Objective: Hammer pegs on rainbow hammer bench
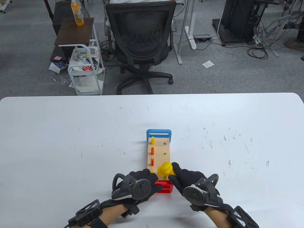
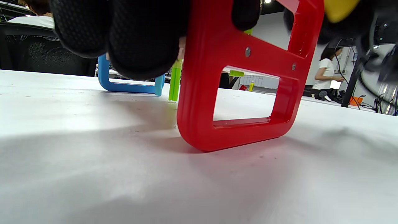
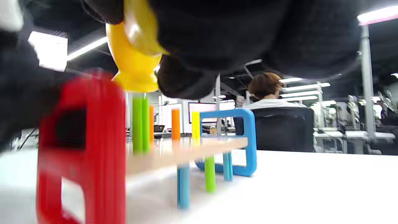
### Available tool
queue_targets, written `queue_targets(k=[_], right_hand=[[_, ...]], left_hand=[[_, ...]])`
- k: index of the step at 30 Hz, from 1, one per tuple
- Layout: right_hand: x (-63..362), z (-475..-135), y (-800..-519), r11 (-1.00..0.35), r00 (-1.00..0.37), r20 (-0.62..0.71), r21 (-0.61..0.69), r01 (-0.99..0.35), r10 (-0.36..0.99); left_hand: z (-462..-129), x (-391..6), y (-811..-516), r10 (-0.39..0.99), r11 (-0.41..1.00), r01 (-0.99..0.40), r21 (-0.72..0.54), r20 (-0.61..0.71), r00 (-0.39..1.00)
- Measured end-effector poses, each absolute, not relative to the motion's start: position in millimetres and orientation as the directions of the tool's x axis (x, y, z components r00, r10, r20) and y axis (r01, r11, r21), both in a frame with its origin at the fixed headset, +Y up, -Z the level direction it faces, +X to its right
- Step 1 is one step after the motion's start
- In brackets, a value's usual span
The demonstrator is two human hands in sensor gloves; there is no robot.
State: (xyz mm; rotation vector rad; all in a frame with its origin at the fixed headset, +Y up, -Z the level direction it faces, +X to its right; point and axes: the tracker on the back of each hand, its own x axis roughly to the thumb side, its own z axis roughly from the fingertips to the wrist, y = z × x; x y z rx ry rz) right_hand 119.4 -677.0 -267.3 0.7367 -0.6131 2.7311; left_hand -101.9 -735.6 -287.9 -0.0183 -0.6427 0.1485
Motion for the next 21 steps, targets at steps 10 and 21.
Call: queue_targets(k=[10, 21], right_hand=[[132, -252, -614, -0.722, -0.819, 0.559, -0.513, -0.464, 0.13], [135, -262, -623, -0.837, -0.819, 0.565, -0.401, -0.373, 0.094]], left_hand=[[-287, -102, -736, 0.14, 0.99, -0.129, -0.061, 0.594, 0.792], [-287, -102, -736, 0.141, 0.99, -0.132, -0.058, 0.59, 0.795]])
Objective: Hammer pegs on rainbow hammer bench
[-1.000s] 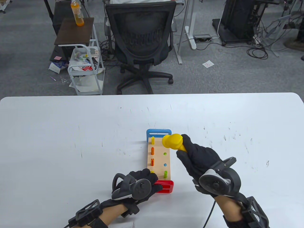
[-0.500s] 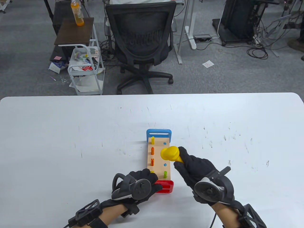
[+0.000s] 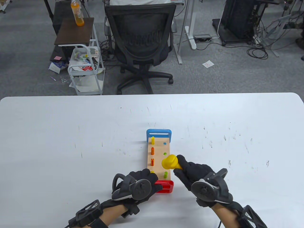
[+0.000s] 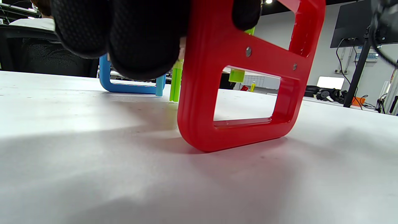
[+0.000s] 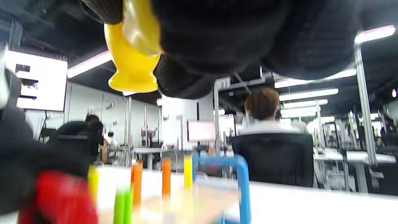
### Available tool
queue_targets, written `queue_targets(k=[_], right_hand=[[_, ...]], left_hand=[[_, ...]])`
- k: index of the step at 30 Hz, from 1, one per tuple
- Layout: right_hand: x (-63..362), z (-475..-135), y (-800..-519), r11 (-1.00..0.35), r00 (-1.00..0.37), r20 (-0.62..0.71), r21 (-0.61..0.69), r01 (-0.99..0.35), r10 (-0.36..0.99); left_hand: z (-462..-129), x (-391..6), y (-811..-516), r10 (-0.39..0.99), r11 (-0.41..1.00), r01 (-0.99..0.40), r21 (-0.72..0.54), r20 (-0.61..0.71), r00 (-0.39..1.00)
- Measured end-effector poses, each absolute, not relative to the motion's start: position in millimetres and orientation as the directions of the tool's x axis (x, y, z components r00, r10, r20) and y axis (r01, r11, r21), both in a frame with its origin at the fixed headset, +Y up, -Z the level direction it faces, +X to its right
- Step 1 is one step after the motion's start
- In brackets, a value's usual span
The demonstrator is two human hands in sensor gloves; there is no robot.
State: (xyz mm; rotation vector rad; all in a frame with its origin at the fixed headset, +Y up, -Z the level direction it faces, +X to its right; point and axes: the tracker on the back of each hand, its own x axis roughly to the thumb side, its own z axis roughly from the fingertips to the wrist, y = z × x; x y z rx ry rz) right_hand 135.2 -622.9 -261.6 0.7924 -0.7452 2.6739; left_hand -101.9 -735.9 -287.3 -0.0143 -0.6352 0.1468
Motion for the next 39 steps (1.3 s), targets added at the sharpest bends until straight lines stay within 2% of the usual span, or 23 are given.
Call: queue_targets(k=[3, 6, 7, 9, 11, 12, 13, 14, 15, 17, 19, 22, 24, 27, 28, 29, 30, 31, 32, 33, 34, 35, 39], right_hand=[[140, -255, -595, -0.772, -0.812, 0.574, -0.467, -0.432, 0.107], [140, -253, -598, -0.708, -0.799, 0.584, -0.504, -0.495, 0.143], [138, -255, -605, -0.711, -0.8, 0.582, -0.503, -0.493, 0.143], [128, -263, -634, -0.803, -0.819, 0.565, -0.441, -0.401, 0.098], [107, -277, -695, -0.985, -0.831, 0.556, -0.157, -0.073, -0.027], [114, -270, -698, -0.959, -0.854, 0.52, -0.235, -0.156, 0.011], [106, -278, -690, -0.922, -0.784, 0.606, -0.215, -0.323, 0.133], [104, -278, -681, -0.951, -0.811, 0.574, -0.176, -0.253, 0.109], [109, -272, -663, -0.925, -0.835, 0.548, -0.29, -0.245, 0.049], [113, -273, -635, -0.859, -0.823, 0.566, -0.402, -0.319, 0.041], [119, -273, -614, -0.832, -0.825, 0.559, -0.414, -0.368, 0.086], [126, -271, -594, -0.792, -0.82, 0.559, -0.441, -0.423, 0.126], [129, -270, -594, -0.764, -0.821, 0.556, -0.47, -0.443, 0.134], [125, -273, -623, -0.788, -0.814, 0.566, -0.438, -0.432, 0.132], [118, -278, -649, -0.86, -0.817, 0.565, -0.354, -0.369, 0.118], [114, -281, -663, -0.905, -0.817, 0.567, -0.284, -0.317, 0.109], [106, -287, -693, -0.977, -0.831, 0.551, -0.129, -0.172, 0.073], [112, -286, -698, -0.984, -0.887, 0.461, -0.155, -0.086, 0.004], [113, -286, -694, -0.916, -0.812, 0.559, -0.215, -0.34, 0.17], [111, -290, -682, -0.942, -0.812, 0.549, -0.119, -0.314, 0.201], [114, -287, -672, -0.942, -0.826, 0.537, -0.154, -0.298, 0.174], [117, -283, -654, -0.882, -0.806, 0.573, -0.293, -0.369, 0.147], [126, -270, -605, -0.793, -0.785, 0.599, -0.398, -0.462, 0.156]], left_hand=[[-287, -102, -736, 0.142, 0.989, -0.132, -0.06, 0.59, 0.795], [-287, -102, -736, 0.141, 0.99, -0.131, -0.06, 0.59, 0.795], [-287, -102, -736, 0.141, 0.99, -0.131, -0.06, 0.59, 0.795], [-287, -102, -736, 0.14, 0.99, -0.13, -0.06, 0.59, 0.795], [-287, -102, -736, 0.141, 0.99, -0.131, -0.06, 0.59, 0.795], [-287, -102, -736, 0.141, 0.99, -0.131, -0.06, 0.589, 0.795], [-287, -102, -736, 0.142, 0.989, -0.132, -0.062, 0.59, 0.795], [-287, -102, -736, 0.143, 0.989, -0.132, -0.062, 0.589, 0.795], [-287, -102, -736, 0.142, 0.989, -0.131, -0.062, 0.589, 0.796], [-287, -102, -736, 0.141, 0.99, -0.13, -0.061, 0.588, 0.796], [-287, -102, -736, 0.142, 0.989, -0.131, -0.062, 0.589, 0.796], [-288, -102, -736, 0.145, 0.989, -0.132, -0.065, 0.591, 0.794], [-288, -102, -736, 0.145, 0.989, -0.131, -0.066, 0.591, 0.794], [-288, -102, -736, 0.145, 0.989, -0.132, -0.065, 0.591, 0.794], [-288, -102, -736, 0.144, 0.989, -0.131, -0.064, 0.591, 0.794], [-288, -102, -736, 0.144, 0.989, -0.132, -0.064, 0.59, 0.794], [-288, -102, -736, 0.145, 0.989, -0.133, -0.064, 0.59, 0.794], [-288, -102, -736, 0.143, 0.989, -0.131, -0.064, 0.589, 0.795], [-288, -102, -736, 0.145, 0.989, -0.133, -0.064, 0.589, 0.795], [-288, -102, -736, 0.146, 0.989, -0.134, -0.065, 0.589, 0.795], [-288, -102, -736, 0.147, 0.989, -0.135, -0.066, 0.589, 0.795], [-287, -102, -736, 0.143, 0.989, -0.132, -0.063, 0.589, 0.795], [-288, -102, -736, 0.144, 0.989, -0.132, -0.064, 0.589, 0.795]])
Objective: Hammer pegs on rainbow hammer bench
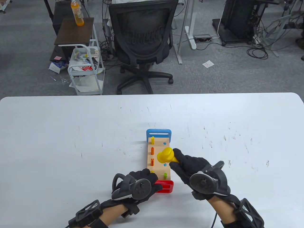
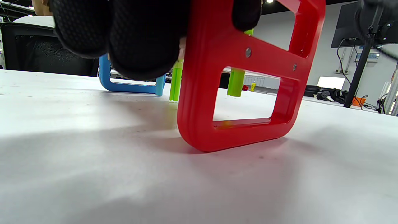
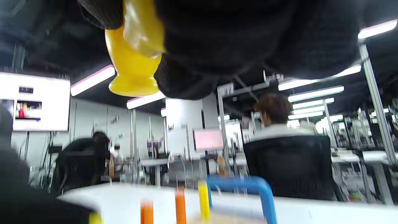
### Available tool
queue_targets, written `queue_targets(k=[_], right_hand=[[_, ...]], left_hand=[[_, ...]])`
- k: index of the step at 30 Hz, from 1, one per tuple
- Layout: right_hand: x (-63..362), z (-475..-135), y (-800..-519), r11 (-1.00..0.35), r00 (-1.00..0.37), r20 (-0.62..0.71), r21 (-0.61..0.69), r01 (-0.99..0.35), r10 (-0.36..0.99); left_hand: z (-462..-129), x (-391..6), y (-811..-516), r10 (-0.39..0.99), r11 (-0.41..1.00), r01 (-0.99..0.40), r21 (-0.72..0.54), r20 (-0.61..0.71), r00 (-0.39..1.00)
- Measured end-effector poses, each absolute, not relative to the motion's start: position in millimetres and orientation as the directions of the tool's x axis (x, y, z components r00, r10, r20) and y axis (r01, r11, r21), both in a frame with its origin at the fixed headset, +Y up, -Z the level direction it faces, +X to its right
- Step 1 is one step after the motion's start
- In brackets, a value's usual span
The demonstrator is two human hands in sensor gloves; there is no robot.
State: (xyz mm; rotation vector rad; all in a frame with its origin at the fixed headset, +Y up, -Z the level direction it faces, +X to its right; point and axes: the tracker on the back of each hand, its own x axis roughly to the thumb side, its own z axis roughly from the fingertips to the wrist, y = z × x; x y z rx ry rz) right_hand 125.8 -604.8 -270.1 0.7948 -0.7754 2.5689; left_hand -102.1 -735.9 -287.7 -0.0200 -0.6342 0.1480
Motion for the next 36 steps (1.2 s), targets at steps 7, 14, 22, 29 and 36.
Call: queue_targets(k=[7, 14, 22, 29, 36], right_hand=[[133, -261, -629, -0.757, -0.792, 0.596, -0.455, -0.469, 0.132], [116, -274, -674, -0.952, -0.858, 0.509, -0.224, -0.21, 0.069], [140, -255, -600, -0.739, -0.835, 0.539, -0.516, -0.433, 0.113], [125, -261, -650, -0.754, -0.808, 0.586, -0.506, -0.419, 0.056], [110, -266, -663, -0.896, -0.839, 0.543, -0.384, -0.224, -0.023]], left_hand=[[-288, -102, -736, 0.146, 0.989, -0.132, -0.066, 0.589, 0.795], [-288, -102, -736, 0.145, 0.989, -0.132, -0.065, 0.588, 0.796], [-288, -102, -736, 0.145, 0.989, -0.132, -0.065, 0.588, 0.796], [-288, -102, -736, 0.146, 0.989, -0.132, -0.066, 0.588, 0.795], [-288, -102, -736, 0.146, 0.989, -0.132, -0.068, 0.589, 0.795]])
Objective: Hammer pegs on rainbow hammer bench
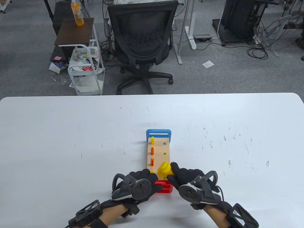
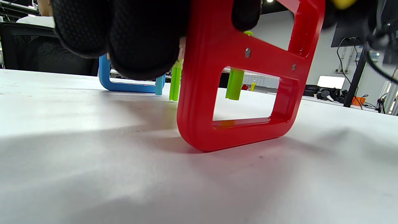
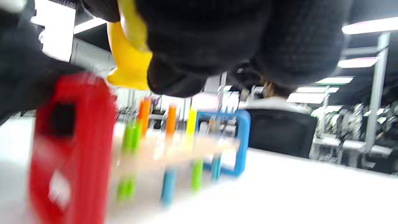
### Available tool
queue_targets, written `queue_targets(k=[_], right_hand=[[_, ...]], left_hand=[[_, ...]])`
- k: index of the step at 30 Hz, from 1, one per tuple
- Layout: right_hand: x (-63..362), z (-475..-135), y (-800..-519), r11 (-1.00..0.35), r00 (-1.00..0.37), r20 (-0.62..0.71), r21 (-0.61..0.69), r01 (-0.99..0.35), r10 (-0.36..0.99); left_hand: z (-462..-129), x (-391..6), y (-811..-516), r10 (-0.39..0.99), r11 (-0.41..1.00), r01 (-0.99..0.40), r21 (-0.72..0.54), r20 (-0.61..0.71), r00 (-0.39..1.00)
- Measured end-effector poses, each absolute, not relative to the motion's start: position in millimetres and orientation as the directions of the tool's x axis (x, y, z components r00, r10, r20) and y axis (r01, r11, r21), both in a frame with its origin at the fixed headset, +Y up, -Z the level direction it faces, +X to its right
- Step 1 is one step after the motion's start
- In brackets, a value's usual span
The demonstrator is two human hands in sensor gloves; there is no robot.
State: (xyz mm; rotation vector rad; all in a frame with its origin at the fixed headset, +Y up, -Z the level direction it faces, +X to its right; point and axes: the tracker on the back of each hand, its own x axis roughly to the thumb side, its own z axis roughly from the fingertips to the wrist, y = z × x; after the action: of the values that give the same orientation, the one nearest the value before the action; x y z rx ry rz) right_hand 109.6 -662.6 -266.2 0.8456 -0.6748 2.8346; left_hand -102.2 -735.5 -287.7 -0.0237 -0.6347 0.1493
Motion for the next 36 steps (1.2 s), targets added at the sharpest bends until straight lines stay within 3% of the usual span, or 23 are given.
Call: queue_targets(k=[4, 7, 11, 12, 13, 14, 15, 16, 17, 18, 22, 24, 28, 30, 31, 32, 33, 34, 36], right_hand=[[124, -261, -617, -0.772, -0.827, 0.56, -0.503, -0.388, 0.051], [129, -255, -604, -0.715, -0.826, 0.564, -0.569, -0.407, 0.022], [123, -259, -637, -0.76, -0.814, 0.581, -0.538, -0.364, -0.021], [116, -265, -662, -0.846, -0.811, 0.583, -0.454, -0.281, -0.043], [105, -272, -693, -0.948, -0.801, 0.594, -0.29, -0.13, -0.072], [106, -273, -708, -0.981, -0.837, 0.535, -0.196, 0.005, -0.112], [110, -271, -699, -0.922, -0.817, 0.577, -0.302, -0.244, 0.027], [109, -276, -693, -0.934, -0.783, 0.619, -0.241, -0.264, 0.062], [115, -269, -677, -0.929, -0.844, 0.537, -0.301, -0.215, 0.021], [117, -269, -667, -0.884, -0.833, 0.554, -0.385, -0.264, 0.007], [125, -261, -621, -0.787, -0.829, 0.56, -0.511, -0.345, 0.0], [127, -257, -610, -0.749, -0.827, 0.563, -0.555, -0.362, -0.017], [125, -261, -630, -0.772, -0.821, 0.571, -0.523, -0.361, -0.003], [112, -269, -670, -0.89, -0.815, 0.579, -0.38, -0.253, -0.015], [103, -272, -702, -0.962, -0.808, 0.586, -0.252, -0.106, -0.065], [113, -259, -705, -0.922, -0.874, 0.484, -0.358, -0.147, -0.048], [104, -275, -695, -0.929, -0.79, 0.612, -0.272, -0.251, 0.034], [107, -271, -681, -0.944, -0.847, 0.532, -0.271, -0.189, 0.017], [114, -272, -656, -0.868, -0.827, 0.562, -0.401, -0.292, 0.019]], left_hand=[[-288, -102, -736, 0.145, 0.989, -0.131, -0.066, 0.588, 0.796], [-288, -102, -735, 0.146, 0.989, -0.132, -0.067, 0.589, 0.795], [-287, -102, -735, 0.144, 0.989, -0.13, -0.067, 0.588, 0.796], [-287, -102, -735, 0.145, 0.989, -0.131, -0.066, 0.588, 0.796], [-287, -102, -735, 0.144, 0.989, -0.13, -0.066, 0.588, 0.796], [-288, -102, -736, 0.143, 0.99, -0.129, -0.066, 0.588, 0.797], [-287, -102, -735, 0.144, 0.989, -0.132, -0.065, 0.589, 0.795], [-287, -102, -735, 0.144, 0.989, -0.13, -0.065, 0.588, 0.796], [-287, -102, -735, 0.144, 0.989, -0.131, -0.066, 0.588, 0.796], [-287, -102, -735, 0.144, 0.989, -0.13, -0.066, 0.587, 0.796], [-287, -102, -735, 0.143, 0.989, -0.13, -0.065, 0.588, 0.796], [-287, -102, -735, 0.145, 0.989, -0.131, -0.067, 0.588, 0.796], [-287, -102, -735, 0.144, 0.989, -0.131, -0.065, 0.588, 0.796], [-287, -102, -735, 0.143, 0.989, -0.13, -0.064, 0.587, 0.797], [-287, -102, -735, 0.143, 0.989, -0.131, -0.063, 0.587, 0.797], [-287, -102, -736, 0.142, 0.989, -0.13, -0.063, 0.586, 0.798], [-287, -102, -735, 0.143, 0.989, -0.132, -0.062, 0.587, 0.797], [-287, -102, -735, 0.141, 0.99, -0.13, -0.061, 0.587, 0.797], [-287, -102, -735, 0.143, 0.989, -0.132, -0.062, 0.587, 0.797]])
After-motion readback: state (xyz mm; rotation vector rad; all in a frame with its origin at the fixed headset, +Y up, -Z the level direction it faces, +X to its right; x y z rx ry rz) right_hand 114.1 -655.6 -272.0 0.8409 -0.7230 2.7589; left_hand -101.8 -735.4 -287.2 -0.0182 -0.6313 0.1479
